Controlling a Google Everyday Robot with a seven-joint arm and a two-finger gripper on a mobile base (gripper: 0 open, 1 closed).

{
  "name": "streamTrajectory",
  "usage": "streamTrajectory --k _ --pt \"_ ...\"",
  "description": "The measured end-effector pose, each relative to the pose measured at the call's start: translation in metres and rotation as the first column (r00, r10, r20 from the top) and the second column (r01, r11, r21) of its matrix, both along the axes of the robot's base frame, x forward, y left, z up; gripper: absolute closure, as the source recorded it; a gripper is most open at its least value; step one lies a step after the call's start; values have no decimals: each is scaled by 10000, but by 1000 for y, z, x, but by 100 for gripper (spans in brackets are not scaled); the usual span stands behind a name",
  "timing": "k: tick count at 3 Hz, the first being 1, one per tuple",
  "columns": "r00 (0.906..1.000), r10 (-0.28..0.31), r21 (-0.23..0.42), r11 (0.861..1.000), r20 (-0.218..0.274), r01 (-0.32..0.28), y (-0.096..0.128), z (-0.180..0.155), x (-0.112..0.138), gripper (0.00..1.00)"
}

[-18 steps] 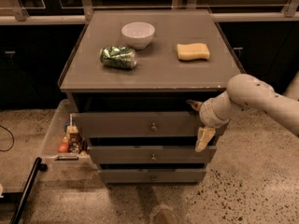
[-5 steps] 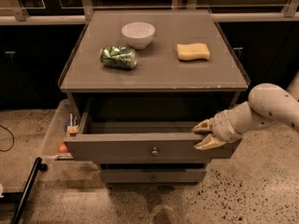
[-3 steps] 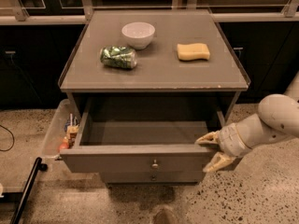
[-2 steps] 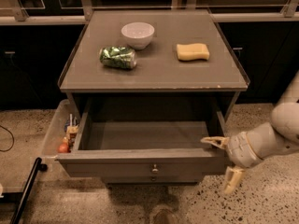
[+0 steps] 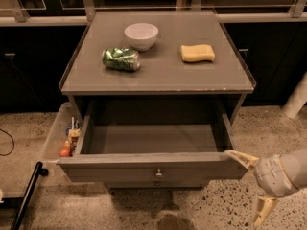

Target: Open top drawer

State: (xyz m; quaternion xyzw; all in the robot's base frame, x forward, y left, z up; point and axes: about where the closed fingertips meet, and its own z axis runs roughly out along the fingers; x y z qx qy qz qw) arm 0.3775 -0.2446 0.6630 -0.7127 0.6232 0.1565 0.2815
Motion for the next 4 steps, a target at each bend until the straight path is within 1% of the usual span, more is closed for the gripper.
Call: streamTrajectory --k 1,2,3,4 --pt "10000 -63 2 10000 0 63 -3 0 -3 0" --pt "9992 374 -248 9990 161 -370 16 3 10 0" --pt "9950 955 -489 9944 299 -939 44 5 27 0" --pt "9933 1152 -673 9912 124 -1142 60 -8 37 0"
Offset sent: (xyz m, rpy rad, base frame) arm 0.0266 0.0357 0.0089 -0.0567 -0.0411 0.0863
